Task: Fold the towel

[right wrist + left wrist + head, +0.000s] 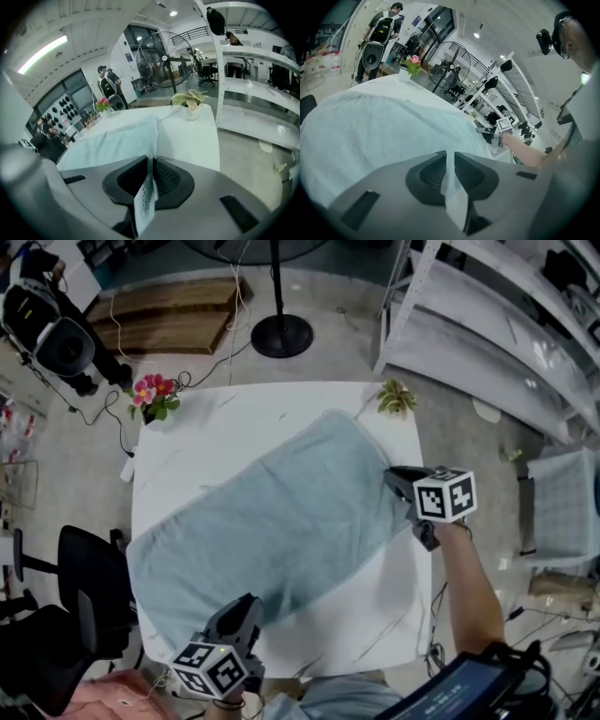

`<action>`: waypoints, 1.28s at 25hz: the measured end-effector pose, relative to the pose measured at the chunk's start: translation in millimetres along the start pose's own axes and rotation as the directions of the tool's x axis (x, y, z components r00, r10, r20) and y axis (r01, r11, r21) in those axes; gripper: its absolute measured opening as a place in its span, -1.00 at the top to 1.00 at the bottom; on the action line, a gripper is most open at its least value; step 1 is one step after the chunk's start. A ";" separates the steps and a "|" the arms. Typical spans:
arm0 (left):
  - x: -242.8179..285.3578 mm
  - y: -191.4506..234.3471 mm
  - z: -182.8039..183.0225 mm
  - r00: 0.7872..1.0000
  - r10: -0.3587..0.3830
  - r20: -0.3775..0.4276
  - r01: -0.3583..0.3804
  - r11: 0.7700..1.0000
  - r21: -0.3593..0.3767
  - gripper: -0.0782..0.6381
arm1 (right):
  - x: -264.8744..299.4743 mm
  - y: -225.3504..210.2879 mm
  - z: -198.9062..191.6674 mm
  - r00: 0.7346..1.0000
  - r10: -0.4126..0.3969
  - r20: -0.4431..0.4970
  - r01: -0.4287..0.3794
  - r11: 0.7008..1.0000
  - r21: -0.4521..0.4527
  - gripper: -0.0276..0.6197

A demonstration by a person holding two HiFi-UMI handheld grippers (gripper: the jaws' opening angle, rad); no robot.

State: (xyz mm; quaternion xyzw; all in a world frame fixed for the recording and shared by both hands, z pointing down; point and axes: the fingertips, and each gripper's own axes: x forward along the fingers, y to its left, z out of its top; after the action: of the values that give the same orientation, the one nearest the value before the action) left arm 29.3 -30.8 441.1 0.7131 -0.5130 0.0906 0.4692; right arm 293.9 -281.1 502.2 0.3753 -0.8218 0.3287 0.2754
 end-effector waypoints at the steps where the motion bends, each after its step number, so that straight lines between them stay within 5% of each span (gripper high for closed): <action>1: -2.3 1.6 0.5 1.000 -0.005 0.008 0.005 1.000 -0.003 0.62 | -5.3 5.9 7.4 1.000 0.010 0.029 -0.010 1.000 0.009 0.75; 5: -18.1 7.5 5.9 0.999 -0.011 0.038 0.012 1.000 -0.013 0.62 | -25.2 39.8 32.6 0.992 0.036 0.119 -0.038 0.999 0.017 0.76; 11: -55.4 17.9 9.2 0.994 -0.033 0.103 0.035 0.999 -0.020 0.62 | -40.9 116.3 59.3 0.985 0.057 0.162 -0.037 0.992 -0.124 0.76; 21: -132.7 51.1 -6.1 0.978 -0.022 0.206 0.032 0.998 -0.044 0.62 | -34.5 269.4 53.2 0.982 0.138 0.129 -0.084 0.931 -0.355 0.77; 32: -209.6 98.4 -31.4 0.955 -0.002 0.296 0.030 0.996 -0.089 0.62 | 13.9 421.6 15.6 0.974 0.222 0.048 -0.171 0.859 -0.483 0.77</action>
State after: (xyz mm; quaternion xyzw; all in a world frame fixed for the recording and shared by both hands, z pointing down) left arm -135.8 125.3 386.8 0.7003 -0.5754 -0.0447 0.4202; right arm -53.5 -87.0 361.5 0.2266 -0.9241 0.1237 0.2817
